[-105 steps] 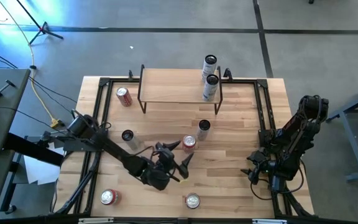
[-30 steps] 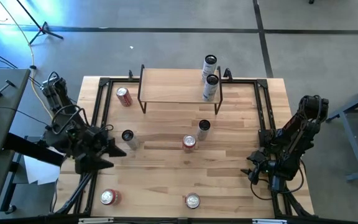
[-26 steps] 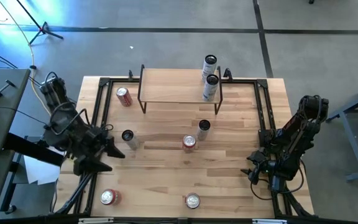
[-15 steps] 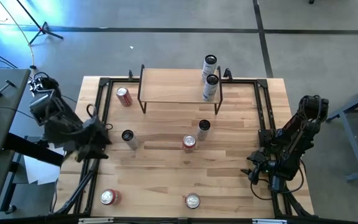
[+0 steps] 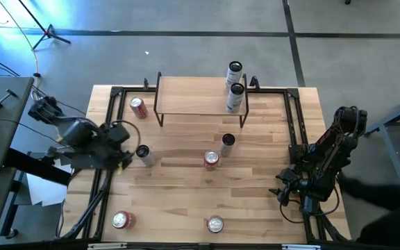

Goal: Place canned beverage on shelf
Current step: Put the left white yellow soda can on the shelf

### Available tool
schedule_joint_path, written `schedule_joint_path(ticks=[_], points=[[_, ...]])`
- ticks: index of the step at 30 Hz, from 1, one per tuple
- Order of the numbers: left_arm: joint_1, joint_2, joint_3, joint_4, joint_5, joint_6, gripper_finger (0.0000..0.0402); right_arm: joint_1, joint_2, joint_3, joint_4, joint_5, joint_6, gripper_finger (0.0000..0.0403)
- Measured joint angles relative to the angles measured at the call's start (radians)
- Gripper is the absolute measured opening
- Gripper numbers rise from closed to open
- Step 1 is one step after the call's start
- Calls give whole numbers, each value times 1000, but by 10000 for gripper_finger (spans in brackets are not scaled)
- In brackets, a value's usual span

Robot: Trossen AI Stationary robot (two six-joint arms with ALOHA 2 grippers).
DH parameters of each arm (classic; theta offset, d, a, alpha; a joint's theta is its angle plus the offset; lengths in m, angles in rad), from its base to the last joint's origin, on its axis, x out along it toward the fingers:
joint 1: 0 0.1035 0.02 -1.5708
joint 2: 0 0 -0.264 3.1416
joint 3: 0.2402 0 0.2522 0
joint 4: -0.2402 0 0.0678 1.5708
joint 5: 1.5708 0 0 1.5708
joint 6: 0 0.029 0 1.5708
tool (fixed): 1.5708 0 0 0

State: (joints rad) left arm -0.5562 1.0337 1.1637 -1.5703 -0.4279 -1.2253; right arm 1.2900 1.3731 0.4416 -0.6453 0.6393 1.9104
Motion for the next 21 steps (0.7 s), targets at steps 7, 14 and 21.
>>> schedule_joint_path(ticks=[7,14,21], points=[[135,111,-24,39,36,107,360,0,0,0,0,0,0,339],[227,173,-24,139,58,173,360,0,0,0,0,0,0,339],[286,238,-24,190,107,173,360,0,0,0,0,0,0,339]])
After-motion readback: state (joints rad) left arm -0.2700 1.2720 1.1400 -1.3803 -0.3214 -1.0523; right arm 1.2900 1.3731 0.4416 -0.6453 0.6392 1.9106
